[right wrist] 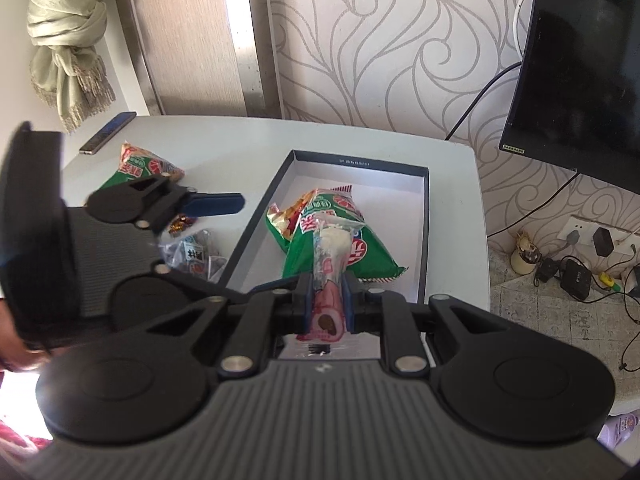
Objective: Organize snacks
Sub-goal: 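Release the chip bag in the box while the right gripper drops the pink sweet there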
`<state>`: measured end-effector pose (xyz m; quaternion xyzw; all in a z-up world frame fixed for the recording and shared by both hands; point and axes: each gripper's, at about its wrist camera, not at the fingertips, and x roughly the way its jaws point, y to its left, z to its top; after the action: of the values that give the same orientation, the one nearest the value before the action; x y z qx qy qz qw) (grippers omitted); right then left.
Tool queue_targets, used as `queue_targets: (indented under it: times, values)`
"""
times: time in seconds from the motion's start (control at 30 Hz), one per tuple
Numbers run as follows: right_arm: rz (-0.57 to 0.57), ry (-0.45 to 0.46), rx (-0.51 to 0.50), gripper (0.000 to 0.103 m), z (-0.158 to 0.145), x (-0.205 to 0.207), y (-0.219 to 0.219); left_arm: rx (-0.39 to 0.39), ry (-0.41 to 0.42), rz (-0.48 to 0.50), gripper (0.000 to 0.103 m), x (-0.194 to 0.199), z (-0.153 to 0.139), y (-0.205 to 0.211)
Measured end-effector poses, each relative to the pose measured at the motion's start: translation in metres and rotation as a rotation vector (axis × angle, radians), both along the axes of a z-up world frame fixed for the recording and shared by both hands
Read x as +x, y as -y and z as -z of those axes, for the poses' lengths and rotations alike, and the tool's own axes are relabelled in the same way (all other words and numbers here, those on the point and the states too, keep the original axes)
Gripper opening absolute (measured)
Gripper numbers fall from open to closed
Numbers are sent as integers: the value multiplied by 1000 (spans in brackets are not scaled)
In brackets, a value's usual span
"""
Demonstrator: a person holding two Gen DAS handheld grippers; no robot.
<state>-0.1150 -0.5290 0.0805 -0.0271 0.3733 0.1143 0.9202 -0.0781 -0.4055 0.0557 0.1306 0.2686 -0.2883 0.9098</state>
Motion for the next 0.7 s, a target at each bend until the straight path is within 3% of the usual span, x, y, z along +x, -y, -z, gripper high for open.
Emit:
queue_targets:
  times: [0.33, 0.7]
  values:
    - [60, -55, -3, 21, 21, 3, -9, 8, 9, 62, 92, -42, -6, -20]
    - [139, -64, -14, 41, 22, -11, -25, -5, -8, 69, 92, -57, -7, -53]
